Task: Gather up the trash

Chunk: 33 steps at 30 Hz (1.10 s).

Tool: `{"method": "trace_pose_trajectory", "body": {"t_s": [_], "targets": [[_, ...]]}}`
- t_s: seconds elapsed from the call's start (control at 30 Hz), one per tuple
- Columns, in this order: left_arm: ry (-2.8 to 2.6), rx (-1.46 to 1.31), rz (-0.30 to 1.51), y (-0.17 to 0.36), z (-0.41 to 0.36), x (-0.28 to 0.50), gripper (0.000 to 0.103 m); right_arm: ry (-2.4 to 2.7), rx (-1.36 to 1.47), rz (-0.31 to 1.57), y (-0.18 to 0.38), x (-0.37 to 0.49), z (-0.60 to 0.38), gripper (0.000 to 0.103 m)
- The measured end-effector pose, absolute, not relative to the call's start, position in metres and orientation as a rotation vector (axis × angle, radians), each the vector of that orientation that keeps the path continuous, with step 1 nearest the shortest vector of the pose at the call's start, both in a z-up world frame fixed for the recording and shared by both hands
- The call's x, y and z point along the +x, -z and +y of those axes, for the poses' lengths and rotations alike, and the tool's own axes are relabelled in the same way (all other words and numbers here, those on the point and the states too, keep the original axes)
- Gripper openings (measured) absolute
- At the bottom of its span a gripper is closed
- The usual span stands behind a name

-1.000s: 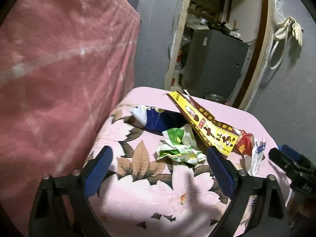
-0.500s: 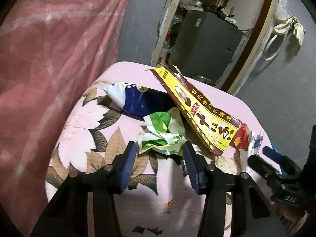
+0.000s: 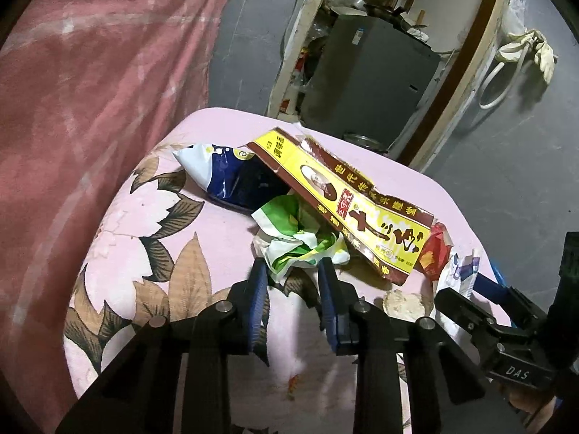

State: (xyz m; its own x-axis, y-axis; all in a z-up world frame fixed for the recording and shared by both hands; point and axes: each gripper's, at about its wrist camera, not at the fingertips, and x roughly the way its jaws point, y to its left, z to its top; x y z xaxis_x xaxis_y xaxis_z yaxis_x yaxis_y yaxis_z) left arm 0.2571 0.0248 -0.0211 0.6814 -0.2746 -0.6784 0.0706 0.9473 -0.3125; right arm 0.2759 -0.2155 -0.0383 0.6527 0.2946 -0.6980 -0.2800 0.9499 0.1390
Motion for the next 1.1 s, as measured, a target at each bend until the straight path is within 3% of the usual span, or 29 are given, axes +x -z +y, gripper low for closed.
{"method": "trace_pose_trajectory", "body": {"t_s": [0.23,0.43,0.57,0.63,0.83,0.97,1.1], "targets": [[0.203,-0.269,0.785,0.019,0.024,0.255,0.02,-0.333,0.042,0.798,0.037,0.271,-0.22,0.075],[0.199,-0.253,0.766,0.015,0.021,0.255,0.014,-0.341,0.073,0.813,0.039,0.267,-0.226,0.052],[0.191,-0.245,0.766,0.015,0.019,0.256,0.0,-0.347,0.098,0.822,0.041,0.267,-0.23,0.041],[0.195,-0.247,0.766,0.015,0.019,0.257,0.0,-0.346,0.104,0.824,0.042,0.266,-0.232,0.035],[0.207,-0.241,0.75,0.013,0.019,0.253,0.0,-0.355,0.105,0.824,0.042,0.265,-0.233,0.033],[0.2,-0.222,0.742,0.013,0.018,0.25,0.0,-0.369,0.1,0.826,0.042,0.267,-0.231,0.021],[0.191,-0.201,0.721,0.011,0.016,0.242,0.0,-0.388,0.096,0.812,0.04,0.263,-0.229,0.016]]}}
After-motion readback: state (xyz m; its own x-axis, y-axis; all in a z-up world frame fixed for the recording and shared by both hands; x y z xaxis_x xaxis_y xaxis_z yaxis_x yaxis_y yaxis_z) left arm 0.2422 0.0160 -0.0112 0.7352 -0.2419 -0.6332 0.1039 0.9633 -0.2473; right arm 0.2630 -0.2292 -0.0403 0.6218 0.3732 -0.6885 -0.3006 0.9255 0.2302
